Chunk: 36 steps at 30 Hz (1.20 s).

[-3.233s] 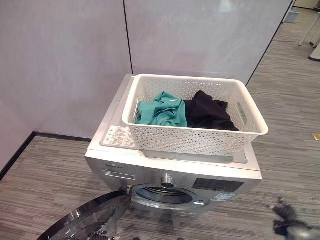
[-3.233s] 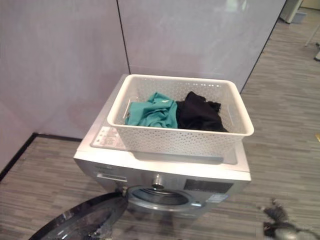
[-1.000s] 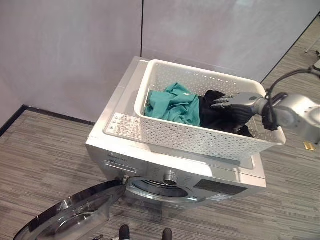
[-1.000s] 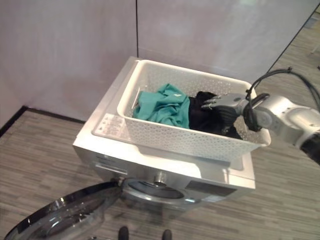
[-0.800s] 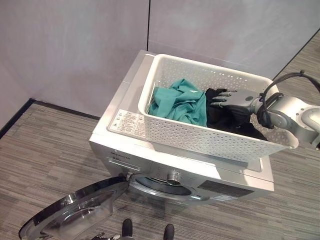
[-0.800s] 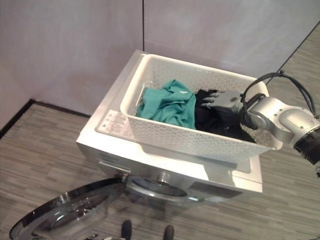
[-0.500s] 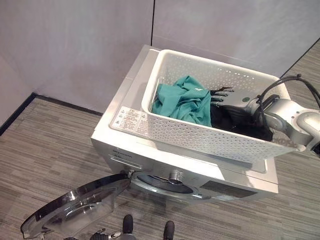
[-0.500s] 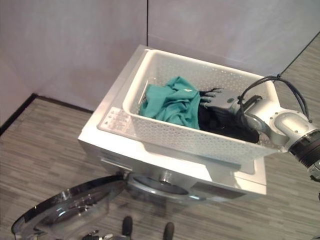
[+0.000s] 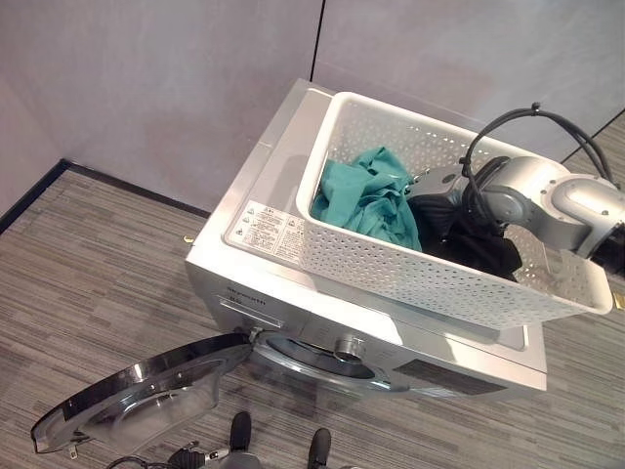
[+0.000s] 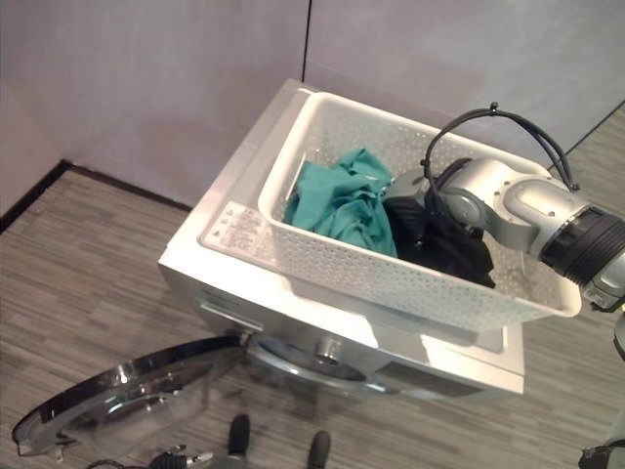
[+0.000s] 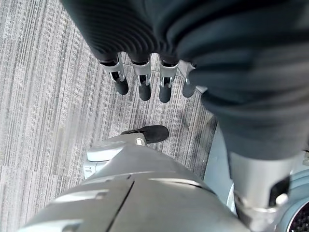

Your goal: Grab the laundry basket,head to the washer,open it,put in the laundry and shut it.

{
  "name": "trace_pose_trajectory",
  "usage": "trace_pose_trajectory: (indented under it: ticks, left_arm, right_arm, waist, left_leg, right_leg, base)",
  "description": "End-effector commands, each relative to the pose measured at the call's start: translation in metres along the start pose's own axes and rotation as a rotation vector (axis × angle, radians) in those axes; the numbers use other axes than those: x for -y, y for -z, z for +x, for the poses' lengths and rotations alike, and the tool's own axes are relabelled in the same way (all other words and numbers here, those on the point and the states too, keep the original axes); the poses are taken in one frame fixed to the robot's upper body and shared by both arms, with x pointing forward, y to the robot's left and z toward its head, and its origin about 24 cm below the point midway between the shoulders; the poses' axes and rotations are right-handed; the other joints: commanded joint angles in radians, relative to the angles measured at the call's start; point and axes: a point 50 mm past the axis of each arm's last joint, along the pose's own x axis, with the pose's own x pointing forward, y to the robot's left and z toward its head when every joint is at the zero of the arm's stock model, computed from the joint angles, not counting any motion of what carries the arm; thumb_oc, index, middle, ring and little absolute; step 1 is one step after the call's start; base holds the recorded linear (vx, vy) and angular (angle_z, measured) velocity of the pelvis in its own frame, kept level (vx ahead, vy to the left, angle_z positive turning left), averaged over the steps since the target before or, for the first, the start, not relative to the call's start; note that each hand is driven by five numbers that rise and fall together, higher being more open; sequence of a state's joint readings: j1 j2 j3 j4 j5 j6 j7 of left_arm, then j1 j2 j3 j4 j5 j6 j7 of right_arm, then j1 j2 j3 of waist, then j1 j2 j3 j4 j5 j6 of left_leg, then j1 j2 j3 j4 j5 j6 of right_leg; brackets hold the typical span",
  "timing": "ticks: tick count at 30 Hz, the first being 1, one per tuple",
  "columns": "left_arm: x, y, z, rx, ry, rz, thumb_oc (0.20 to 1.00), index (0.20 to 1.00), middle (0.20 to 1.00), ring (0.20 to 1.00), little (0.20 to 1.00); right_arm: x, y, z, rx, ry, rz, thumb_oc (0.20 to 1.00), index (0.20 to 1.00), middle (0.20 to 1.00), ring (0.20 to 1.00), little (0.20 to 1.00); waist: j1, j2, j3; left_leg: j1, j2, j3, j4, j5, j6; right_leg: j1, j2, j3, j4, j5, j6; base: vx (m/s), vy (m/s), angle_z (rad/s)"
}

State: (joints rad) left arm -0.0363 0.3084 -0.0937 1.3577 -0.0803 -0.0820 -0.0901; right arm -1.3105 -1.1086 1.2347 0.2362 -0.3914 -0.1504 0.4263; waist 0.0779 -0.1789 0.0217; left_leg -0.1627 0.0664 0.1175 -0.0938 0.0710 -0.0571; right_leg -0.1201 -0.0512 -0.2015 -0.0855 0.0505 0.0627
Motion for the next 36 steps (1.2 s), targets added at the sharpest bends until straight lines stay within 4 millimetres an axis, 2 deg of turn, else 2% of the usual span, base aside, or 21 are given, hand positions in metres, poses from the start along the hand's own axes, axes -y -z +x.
trace_pose_trajectory:
  ticks: [1,5,8,14,17,19,21,22,23,24,31,33,35,36]
  left_arm:
    - [0.004,0.01,0.0,-0.062,0.002,0.019,1.0,1.0,1.0,1.0,1.0]
    - [0.004,0.01,0.0,-0.062,0.001,0.022,1.0,1.0,1.0,1.0,1.0]
    - [0.005,0.011,-0.001,-0.064,0.002,0.008,1.0,1.0,1.0,1.0,1.0]
    - [0.009,0.015,-0.001,-0.059,0.009,0.015,1.0,1.0,1.0,1.0,1.0]
    - [0.008,0.017,-0.002,-0.062,0.01,0.029,1.0,1.0,1.0,1.0,1.0]
    - [0.009,0.018,-0.002,-0.063,0.012,0.029,1.0,1.0,1.0,1.0,1.0]
    - [0.01,0.019,-0.002,-0.065,0.015,0.027,1.0,1.0,1.0,1.0,1.0]
    - [0.011,0.02,-0.002,-0.068,0.017,0.026,1.0,1.0,1.0,1.0,1.0]
    - [0.011,0.021,-0.002,-0.069,0.018,0.026,1.0,1.0,1.0,1.0,1.0]
    - [0.011,0.021,-0.002,-0.069,0.019,0.025,1.0,1.0,1.0,1.0,1.0]
    - [0.015,0.022,-0.002,-0.072,0.031,0.027,1.0,1.0,1.0,1.0,1.0]
    - [0.016,0.022,-0.002,-0.07,0.027,0.024,1.0,1.0,1.0,1.0,1.0]
    - [0.017,0.022,-0.002,-0.071,0.026,0.024,1.0,1.0,1.0,1.0,1.0]
    - [0.018,0.022,-0.002,-0.073,0.025,0.026,1.0,1.0,1.0,1.0,1.0]
  right_arm:
    - [-0.016,-0.006,0.009,0.019,-0.031,0.007,1.0,1.0,1.0,1.0,1.0]
    - [-0.02,-0.009,0.008,0.025,-0.019,0.014,1.0,1.0,1.0,1.0,1.0]
    - [-0.024,-0.001,-0.002,-0.004,0.026,0.036,1.0,1.0,1.0,1.0,1.0]
    - [-0.063,0.023,-0.029,-0.119,0.062,0.071,1.0,1.0,1.0,1.0,1.0]
    - [-0.077,0.03,-0.035,-0.161,0.038,0.064,1.0,1.0,1.0,1.0,1.0]
    - [-0.078,0.031,-0.037,-0.169,0.038,0.057,1.0,1.0,1.0,1.0,1.0]
    - [-0.083,0.033,-0.04,-0.18,0.029,0.058,0.834,0.834,0.834,0.834,0.834]
    - [-0.086,0.033,-0.041,-0.181,0.02,0.06,0.464,0.464,0.464,0.464,0.464]
    - [-0.088,0.033,-0.041,-0.183,0.012,0.061,0.307,0.307,0.307,0.307,0.307]
    - [-0.09,0.033,-0.041,-0.181,0.006,0.063,0.2,0.2,0.2,0.2,0.2]
    - [-0.092,0.033,-0.038,-0.192,0.032,0.081,0.2,0.2,0.2,0.2,0.2]
    - [-0.08,0.036,-0.036,-0.211,0.114,0.121,0.2,0.2,0.2,0.2,0.2]
    - [-0.078,0.037,-0.036,-0.219,0.145,0.157,0.2,0.2,0.2,0.2,0.2]
    - [-0.074,0.043,-0.036,-0.248,0.228,0.258,0.2,0.2,0.2,0.2,0.2]
  waist:
    - [0.03,-0.005,-0.003]
    - [0.027,-0.002,-0.006]
    - [0.013,0.008,-0.008]
    - [-0.008,0.028,-0.015]
    - [-0.008,0.034,-0.02]
    - [-0.01,0.039,-0.023]
    - [-0.012,0.044,-0.025]
    - [-0.014,0.046,-0.026]
    - [-0.014,0.047,-0.026]
    - [-0.015,0.05,-0.026]
    - [-0.019,0.059,-0.029]
    - [-0.019,0.065,-0.032]
    - [-0.019,0.065,-0.033]
    - [-0.019,0.069,-0.039]
  left_leg:
    - [-0.019,0.007,-0.037,0.007,-0.001,-0.02]
    - [-0.015,0.011,-0.036,0.007,-0.001,-0.022]
    - [-0.013,0.012,-0.034,0.007,0.0,-0.021]
    - [-0.001,0.011,-0.034,0.007,-0.003,-0.022]
    - [0.004,0.012,-0.034,0.007,-0.004,-0.022]
    - [0.006,0.012,-0.031,0.007,-0.004,-0.023]
    - [0.007,0.013,-0.029,0.007,-0.002,-0.024]
    - [0.007,0.014,-0.026,0.007,-0.001,-0.026]
    - [0.008,0.014,-0.024,0.007,-0.001,-0.026]
    - [0.007,0.016,-0.022,0.007,0.0,-0.027]
    - [0.006,0.018,-0.017,0.007,0.002,-0.027]
    - [0.01,0.017,-0.018,0.007,0.001,-0.025]
    - [0.012,0.016,-0.019,0.007,0.001,-0.025]
    - [0.018,0.015,-0.021,0.007,-0.001,-0.022]
  right_leg:
    - [0.005,-0.063,0.022,-0.002,0.059,0.094]
    - [0.009,-0.061,0.024,-0.002,0.055,0.093]
    - [0.009,-0.061,0.025,-0.002,0.056,0.093]
    - [0.019,-0.062,0.025,-0.002,0.052,0.094]
    - [0.025,-0.062,0.024,-0.002,0.05,0.094]
    - [0.026,-0.061,0.024,-0.002,0.049,0.093]
    - [0.024,-0.061,0.025,-0.002,0.05,0.093]
    - [0.023,-0.06,0.024,-0.002,0.051,0.093]
    - [0.022,-0.059,0.026,-0.002,0.052,0.093]
    - [0.02,-0.059,0.027,-0.002,0.052,0.093]
    - [0.015,-0.057,0.032,-0.002,0.055,0.093]
    - [0.018,-0.057,0.029,-0.002,0.055,0.091]
    - [0.022,-0.057,0.028,-0.002,0.053,0.09]
    - [0.029,-0.058,0.027,-0.002,0.052,0.088]
  base:
    - [0.0,0.0,0.0]
    - [0.0,0.0,0.0]
    - [0.0,0.0,0.0]
    - [0.0,-0.007,0.02]
    - [0.01,-0.031,-0.04]
    - [0.0,-0.02,-0.01]
    - [0.0,0.0,0.0]
    - [0.0,0.0,0.0]
    - [0.0,0.0,0.0]
    - [0.0,0.0,0.0]
    - [0.0,0.0,0.0]
    - [0.0,0.0,0.0]
    - [0.0,0.0,0.0]
    - [0.0,0.0,0.0]
